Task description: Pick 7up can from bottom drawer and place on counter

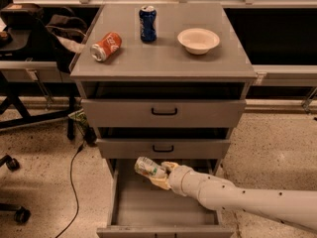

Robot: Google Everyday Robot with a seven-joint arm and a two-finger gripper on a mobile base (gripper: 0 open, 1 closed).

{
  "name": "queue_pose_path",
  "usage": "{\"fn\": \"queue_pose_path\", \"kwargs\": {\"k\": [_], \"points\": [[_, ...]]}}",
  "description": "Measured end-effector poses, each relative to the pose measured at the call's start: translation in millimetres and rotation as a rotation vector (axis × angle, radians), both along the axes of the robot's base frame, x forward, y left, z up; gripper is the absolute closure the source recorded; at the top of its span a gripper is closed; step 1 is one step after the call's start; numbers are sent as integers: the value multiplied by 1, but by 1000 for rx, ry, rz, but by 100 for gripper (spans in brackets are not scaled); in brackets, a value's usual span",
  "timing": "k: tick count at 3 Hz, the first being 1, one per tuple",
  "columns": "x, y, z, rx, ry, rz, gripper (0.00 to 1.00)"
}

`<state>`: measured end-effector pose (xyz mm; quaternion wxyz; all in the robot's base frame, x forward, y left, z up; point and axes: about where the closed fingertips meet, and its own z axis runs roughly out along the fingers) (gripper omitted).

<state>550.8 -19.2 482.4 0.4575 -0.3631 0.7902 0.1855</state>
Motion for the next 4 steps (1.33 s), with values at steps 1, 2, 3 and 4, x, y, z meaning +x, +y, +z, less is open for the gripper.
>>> {"fn": "queue_pose_path", "kwargs": {"k": [1,2,3,4], "points": [[-3,0,17,15,-34,-15,100],[-10,1,49,35,-87,-16,100],[-12,2,83,46,-140,-13,100],[-12,5,116,57,-194,-6,100]]}}
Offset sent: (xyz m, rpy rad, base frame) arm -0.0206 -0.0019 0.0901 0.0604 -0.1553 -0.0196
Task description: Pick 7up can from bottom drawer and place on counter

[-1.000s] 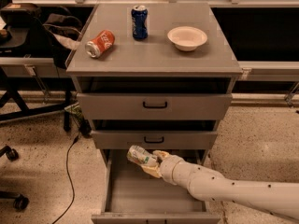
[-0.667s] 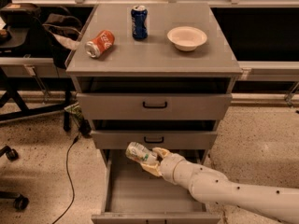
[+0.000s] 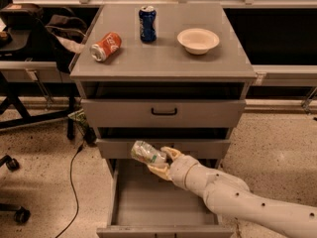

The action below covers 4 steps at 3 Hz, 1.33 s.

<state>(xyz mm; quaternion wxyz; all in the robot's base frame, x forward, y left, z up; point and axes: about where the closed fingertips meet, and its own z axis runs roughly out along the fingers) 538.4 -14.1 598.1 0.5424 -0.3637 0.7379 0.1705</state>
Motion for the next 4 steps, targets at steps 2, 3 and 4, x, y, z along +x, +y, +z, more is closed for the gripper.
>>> {"fn": "queue_pose_path", "kwargs": {"k": [2,3,4], "points": [[29,1,76,-15,-137,-23,100],[45,3,95,-25,-178,-42,100],[44,3,97,-26,-171,-46,100]]}}
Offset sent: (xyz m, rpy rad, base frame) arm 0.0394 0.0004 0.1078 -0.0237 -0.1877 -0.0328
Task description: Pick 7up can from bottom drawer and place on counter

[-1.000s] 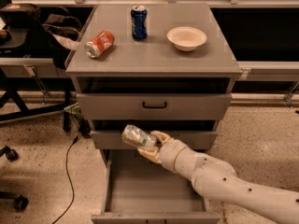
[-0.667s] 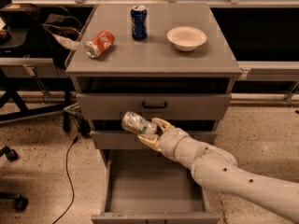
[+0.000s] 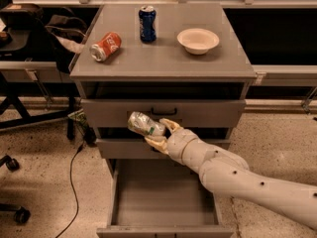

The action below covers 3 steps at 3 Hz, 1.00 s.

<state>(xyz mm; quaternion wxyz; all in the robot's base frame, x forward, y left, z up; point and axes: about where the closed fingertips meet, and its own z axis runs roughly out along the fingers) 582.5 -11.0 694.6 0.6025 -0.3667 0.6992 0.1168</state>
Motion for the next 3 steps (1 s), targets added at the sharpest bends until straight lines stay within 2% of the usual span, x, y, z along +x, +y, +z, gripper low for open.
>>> {"fn": "queue_pose_path", "kwargs": {"k": [2,3], "points": [[1,-17,71,24,-122,-59,100],[6,-32,93,53,-159,-103,100]]}}
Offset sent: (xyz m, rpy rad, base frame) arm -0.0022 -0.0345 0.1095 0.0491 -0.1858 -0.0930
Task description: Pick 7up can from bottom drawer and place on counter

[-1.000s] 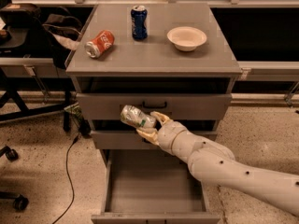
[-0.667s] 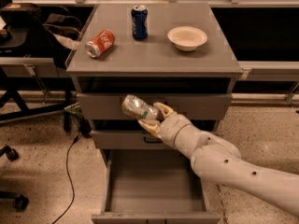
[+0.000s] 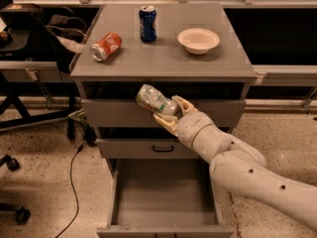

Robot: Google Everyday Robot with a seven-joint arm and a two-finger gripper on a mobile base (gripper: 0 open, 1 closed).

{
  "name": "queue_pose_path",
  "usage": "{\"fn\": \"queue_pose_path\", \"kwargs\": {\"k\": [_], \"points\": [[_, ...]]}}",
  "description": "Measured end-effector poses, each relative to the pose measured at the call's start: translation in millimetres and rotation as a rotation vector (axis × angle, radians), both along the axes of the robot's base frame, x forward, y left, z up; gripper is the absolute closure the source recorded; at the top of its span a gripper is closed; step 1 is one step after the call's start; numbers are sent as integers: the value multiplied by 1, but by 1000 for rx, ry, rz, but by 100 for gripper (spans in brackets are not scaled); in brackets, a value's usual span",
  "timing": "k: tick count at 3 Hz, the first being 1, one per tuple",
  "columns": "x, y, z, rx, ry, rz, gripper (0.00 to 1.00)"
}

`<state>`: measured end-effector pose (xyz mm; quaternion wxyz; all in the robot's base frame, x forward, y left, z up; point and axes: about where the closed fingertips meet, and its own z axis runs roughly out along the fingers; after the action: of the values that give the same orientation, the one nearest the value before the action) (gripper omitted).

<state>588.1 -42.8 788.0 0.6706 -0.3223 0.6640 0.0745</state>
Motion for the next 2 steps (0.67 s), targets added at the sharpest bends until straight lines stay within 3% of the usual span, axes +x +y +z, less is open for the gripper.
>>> {"fn": "queue_pose_path", "kwargs": {"k": [2], "points": [[9,1,51,13,-92,-8,100]]}}
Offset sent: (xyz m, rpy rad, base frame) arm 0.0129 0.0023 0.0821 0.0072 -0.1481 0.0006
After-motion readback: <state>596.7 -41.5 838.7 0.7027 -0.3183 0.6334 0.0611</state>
